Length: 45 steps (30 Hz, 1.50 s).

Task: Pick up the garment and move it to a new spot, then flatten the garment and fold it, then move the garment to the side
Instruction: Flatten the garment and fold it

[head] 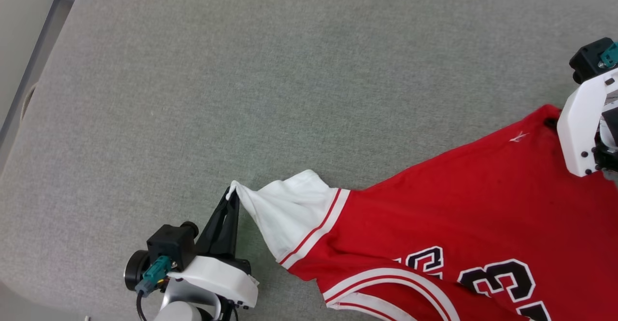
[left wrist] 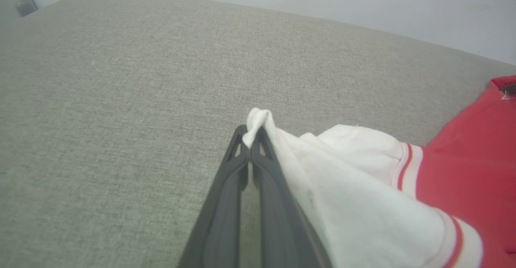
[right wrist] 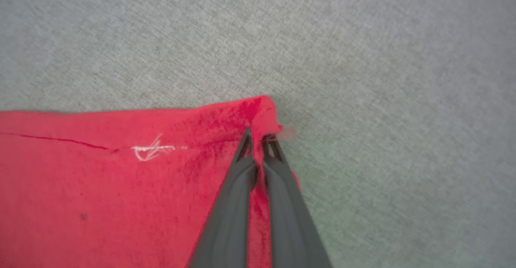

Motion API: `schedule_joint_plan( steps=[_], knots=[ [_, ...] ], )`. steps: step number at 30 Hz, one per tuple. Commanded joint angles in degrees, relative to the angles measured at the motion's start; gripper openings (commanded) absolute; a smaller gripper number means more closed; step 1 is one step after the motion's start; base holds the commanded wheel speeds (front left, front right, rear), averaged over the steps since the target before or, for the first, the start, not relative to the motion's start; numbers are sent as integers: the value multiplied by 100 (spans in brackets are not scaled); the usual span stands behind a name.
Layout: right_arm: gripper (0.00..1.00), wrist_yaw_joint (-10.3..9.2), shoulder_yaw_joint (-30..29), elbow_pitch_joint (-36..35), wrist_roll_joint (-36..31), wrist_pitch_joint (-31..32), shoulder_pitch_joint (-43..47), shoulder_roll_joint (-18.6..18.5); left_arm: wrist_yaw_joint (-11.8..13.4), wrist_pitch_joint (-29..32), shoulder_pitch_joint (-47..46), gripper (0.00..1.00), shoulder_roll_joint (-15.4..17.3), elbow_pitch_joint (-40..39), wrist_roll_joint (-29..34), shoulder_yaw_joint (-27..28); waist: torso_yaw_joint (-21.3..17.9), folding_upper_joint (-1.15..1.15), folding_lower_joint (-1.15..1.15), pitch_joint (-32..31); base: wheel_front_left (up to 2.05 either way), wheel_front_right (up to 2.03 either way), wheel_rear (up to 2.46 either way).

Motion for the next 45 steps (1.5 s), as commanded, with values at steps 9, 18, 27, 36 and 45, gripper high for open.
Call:
schedule_joint_plan(
  steps=[9,18,27,36,45],
  knots=[
    [0,-6,432,-460,498,-1606,163,-233,-8,35,-19,0,378,-118,77,137,-507,0,0,-871,0,0,0],
    [0,-6,75,-1145,703,-2546,394,-572,-66,337,-567,0,832,-741,162,327,-901,0,0,-1333,0,0,0],
    [0,-6,-761,-1885,478,-2651,333,-475,-194,760,-1937,0,1170,-1241,229,555,-1179,0,0,-1321,0,0,0],
    [0,-6,-1587,-2241,61,-2359,-39,-127,-500,1125,-3699,0,1268,-953,366,491,-1351,0,0,-894,0,0,0],
    [0,-6,-2134,-1977,-396,-2030,-1452,331,-813,1436,-5877,0,1215,-214,481,422,-1500,0,0,-38,0,0,0]
  ],
)
